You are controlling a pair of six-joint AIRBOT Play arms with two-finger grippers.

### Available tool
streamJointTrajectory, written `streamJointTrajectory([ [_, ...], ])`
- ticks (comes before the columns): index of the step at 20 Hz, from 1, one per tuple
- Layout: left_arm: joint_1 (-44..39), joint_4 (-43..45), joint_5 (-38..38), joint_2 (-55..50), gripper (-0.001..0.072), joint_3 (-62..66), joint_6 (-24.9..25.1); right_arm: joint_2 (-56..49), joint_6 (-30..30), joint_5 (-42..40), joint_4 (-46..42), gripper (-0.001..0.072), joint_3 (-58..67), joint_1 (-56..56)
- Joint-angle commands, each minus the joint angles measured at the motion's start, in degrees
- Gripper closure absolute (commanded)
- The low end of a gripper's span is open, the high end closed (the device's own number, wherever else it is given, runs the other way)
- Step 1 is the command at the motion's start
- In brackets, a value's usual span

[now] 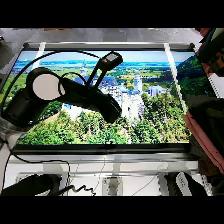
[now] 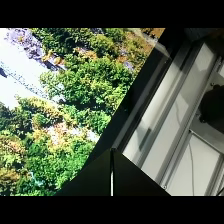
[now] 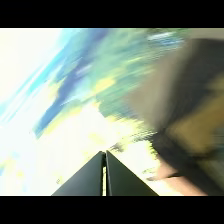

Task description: Fold the clothes and pants, and hang the long-sleeved shirts on hangers.

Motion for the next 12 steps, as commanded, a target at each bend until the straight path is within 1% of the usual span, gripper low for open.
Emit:
streamJointTrajectory([
  [1,0.02,0.00,0.02,0.04,0.0688,0.00,0.00,-0.44,-1.99,-1.44,-4.63,0.0691,0.44,20.31],
  [4,0.02,0.00,0.02,0.04,0.0689,0.00,0.00,-2.32,-8.46,1.03,-6.64,0.0691,0.26,34.80],
  [5,0.02,0.00,0.00,0.04,0.0689,0.00,0.00,-3.26,-10.10,1.22,-8.94,0.0692,0.26,39.39],
  [6,0.02,0.00,0.02,0.04,0.0688,0.00,0.00,-4.22,-10.12,1.11,-12.85,0.0692,0.26,43.15],
  [7,0.00,0.00,0.02,0.04,0.0689,0.00,0.00,-5.31,-9.40,1.11,-18.36,0.0692,0.26,46.23],
  [9,0.00,0.02,0.02,0.04,0.0688,0.00,0.00,-7.41,-3.50,1.25,-27.43,0.0692,0.26,48.30],
  [10,0.02,0.00,0.00,0.04,0.0689,0.00,0.00,-8.35,-1.84,1.31,-29.49,0.0691,0.26,48.09],
  [12,0.00,0.02,0.02,0.04,0.0688,0.00,0.00,-9.46,-1.92,1.55,-28.46,0.0690,0.26,47.08],
])
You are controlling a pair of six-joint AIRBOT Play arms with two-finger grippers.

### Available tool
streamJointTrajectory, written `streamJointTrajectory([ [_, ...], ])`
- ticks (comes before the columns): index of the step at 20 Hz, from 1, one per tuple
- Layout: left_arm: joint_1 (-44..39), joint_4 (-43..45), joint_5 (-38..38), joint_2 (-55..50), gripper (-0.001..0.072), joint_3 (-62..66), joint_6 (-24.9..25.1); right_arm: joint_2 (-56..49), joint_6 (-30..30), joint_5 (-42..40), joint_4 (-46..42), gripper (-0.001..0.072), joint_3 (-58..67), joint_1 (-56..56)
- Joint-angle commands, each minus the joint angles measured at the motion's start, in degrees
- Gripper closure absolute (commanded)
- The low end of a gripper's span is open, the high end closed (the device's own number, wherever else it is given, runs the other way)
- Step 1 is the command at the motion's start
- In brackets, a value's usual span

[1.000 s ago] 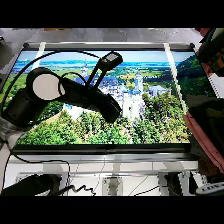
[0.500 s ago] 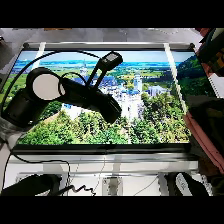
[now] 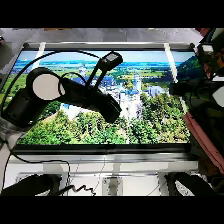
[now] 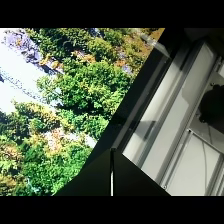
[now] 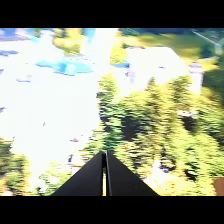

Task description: Fold the clothes and pants, and hang the long-sleeved shirts on hangers.

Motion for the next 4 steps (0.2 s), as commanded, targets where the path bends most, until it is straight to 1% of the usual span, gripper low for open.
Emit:
streamJointTrajectory([
  [1,0.02,0.00,0.02,0.04,0.0689,0.00,0.00,-2.16,2.27,0.31,-5.40,0.0690,0.07,1.97],
  [4,0.00,0.00,0.02,0.04,0.0688,0.00,0.00,-2.10,2.27,0.33,-4.44,0.0690,0.07,1.97],
])
